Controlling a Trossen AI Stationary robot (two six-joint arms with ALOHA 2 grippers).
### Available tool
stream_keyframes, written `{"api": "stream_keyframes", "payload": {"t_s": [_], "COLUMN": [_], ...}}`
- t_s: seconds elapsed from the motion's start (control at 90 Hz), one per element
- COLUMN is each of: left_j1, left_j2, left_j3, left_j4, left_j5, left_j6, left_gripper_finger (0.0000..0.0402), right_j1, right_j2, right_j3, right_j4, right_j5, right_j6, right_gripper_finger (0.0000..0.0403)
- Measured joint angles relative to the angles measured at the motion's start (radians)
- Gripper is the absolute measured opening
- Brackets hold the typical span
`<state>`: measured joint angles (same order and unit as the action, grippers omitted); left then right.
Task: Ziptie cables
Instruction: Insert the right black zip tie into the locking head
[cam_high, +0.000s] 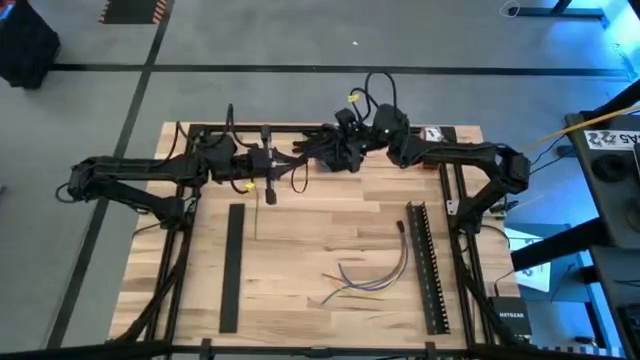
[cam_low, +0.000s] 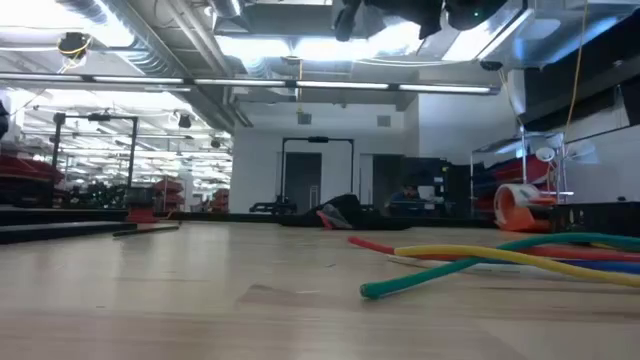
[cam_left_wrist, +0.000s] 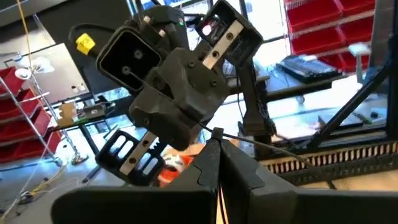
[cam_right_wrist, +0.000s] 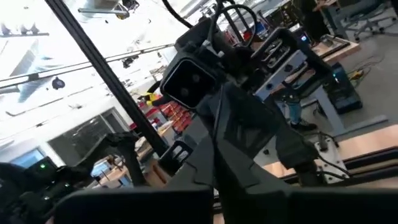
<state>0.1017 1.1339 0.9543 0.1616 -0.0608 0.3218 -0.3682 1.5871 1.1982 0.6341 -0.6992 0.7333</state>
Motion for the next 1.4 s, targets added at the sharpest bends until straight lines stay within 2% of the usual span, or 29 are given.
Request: {"api": "stream_keyframes", "payload": {"t_s": [0.156,0.378,0.544,0.744,0.811,0.911,1.167,1.289,1.4], "left_j1": [-0.009,-0.003,0.005,0.005,0.005,0.005,0.01,0.025,0.041], "left_j2": [0.0,0.0,0.0,0.013,0.039,0.107,0.26,0.3,0.325], "left_j3": [-0.001,-0.002,-0.003,-0.003,-0.003,-0.003,-0.004,-0.004,-0.004], "left_j4": [-0.091,-0.088,-0.146,-0.43,-0.511,-0.554,-0.513,-0.514,-0.517], "left_j5": [-0.002,-0.005,-0.007,-0.032,-0.032,-0.033,-0.032,-0.032,-0.032], "left_j6": [-0.001,0.001,0.0,-0.053,-0.085,-0.166,-0.321,-0.364,-0.368], "left_gripper_finger": [0.0,0.0,0.0,0.0,0.0,0.0,0.0007,0.0032,0.007], "right_j1": [-0.053,-0.065,-0.09,-0.17,-0.177,-0.176,-0.153,-0.153,-0.153], "right_j2": [-0.053,-0.071,-0.074,-0.115,-0.117,-0.116,-0.113,-0.113,-0.113], "right_j3": [-0.001,0.001,0.002,0.002,0.002,0.002,0.002,0.002,0.002], "right_j4": [-0.004,-0.037,-0.101,-0.277,-0.364,-0.478,-0.668,-0.669,-0.666], "right_j5": [-0.004,-0.025,-0.144,-0.357,-0.392,-0.384,-0.319,-0.311,-0.304], "right_j6": [0.0,0.035,0.025,-0.067,-0.108,-0.192,-0.388,-0.408,-0.427], "right_gripper_finger": [0.0001,0.0006,0.0041,0.0108,0.0121,0.0129,0.0131,0.0131,0.0131]}}
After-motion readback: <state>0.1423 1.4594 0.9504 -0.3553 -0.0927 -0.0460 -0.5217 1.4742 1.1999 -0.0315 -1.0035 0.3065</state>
